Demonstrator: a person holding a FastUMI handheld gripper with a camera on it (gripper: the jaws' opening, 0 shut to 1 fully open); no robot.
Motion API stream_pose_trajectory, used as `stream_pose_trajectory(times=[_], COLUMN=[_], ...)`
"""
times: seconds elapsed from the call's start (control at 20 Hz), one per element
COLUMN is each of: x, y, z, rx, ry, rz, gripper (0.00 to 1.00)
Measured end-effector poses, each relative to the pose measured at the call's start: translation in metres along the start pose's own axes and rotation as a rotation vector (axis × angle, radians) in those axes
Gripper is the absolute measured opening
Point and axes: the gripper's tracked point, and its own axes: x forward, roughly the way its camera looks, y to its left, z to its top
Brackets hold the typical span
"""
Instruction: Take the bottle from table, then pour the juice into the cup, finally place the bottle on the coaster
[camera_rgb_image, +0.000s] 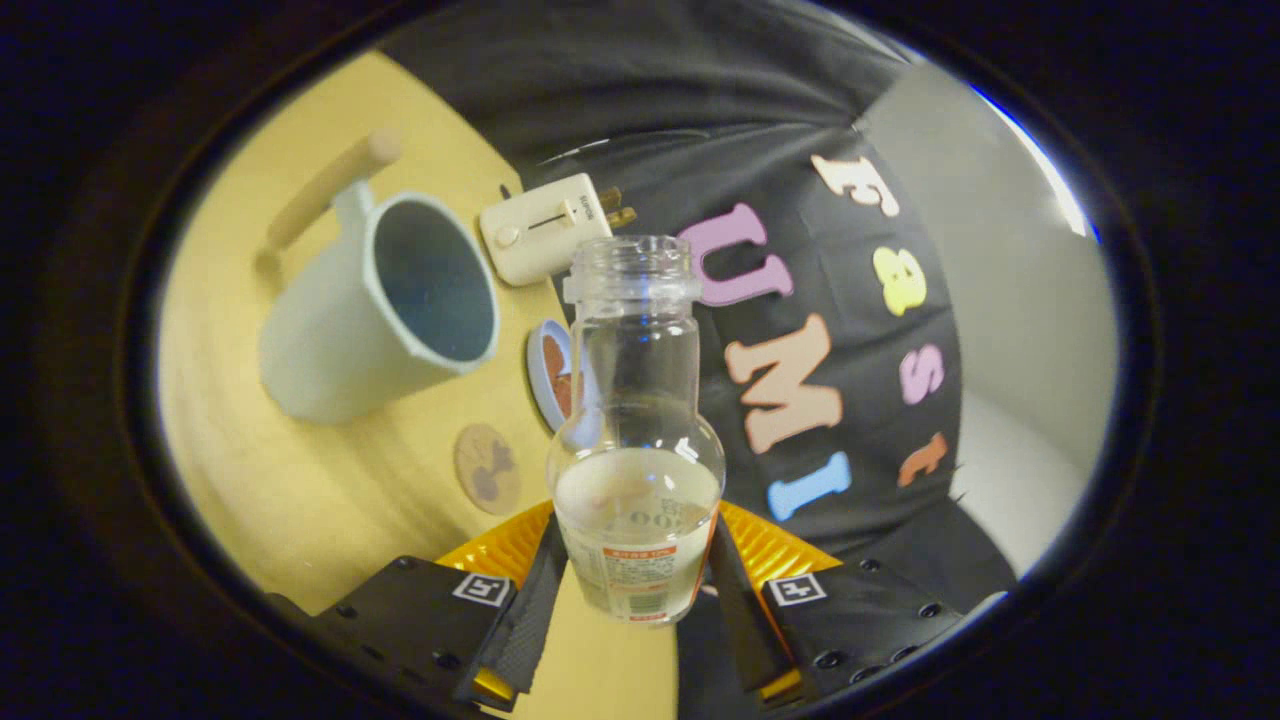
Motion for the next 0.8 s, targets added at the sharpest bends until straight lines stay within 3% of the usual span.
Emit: stream_pose_trajectory(times=[0.25, 0.4, 0.6, 0.8], x=[0.004, 0.001, 0.005, 0.022], y=[0.003, -0.002, -0.024, -0.054], z=[0.028, 0.042, 0.061, 0.067], rx=[0.385, 0.573, 0.801, 0.919], ry=[-0.010, -0.026, -0.079, -0.140], rz=[0.207, 0.267, 0.287, 0.228], gripper=[0.77, 0.77, 0.78, 0.78])
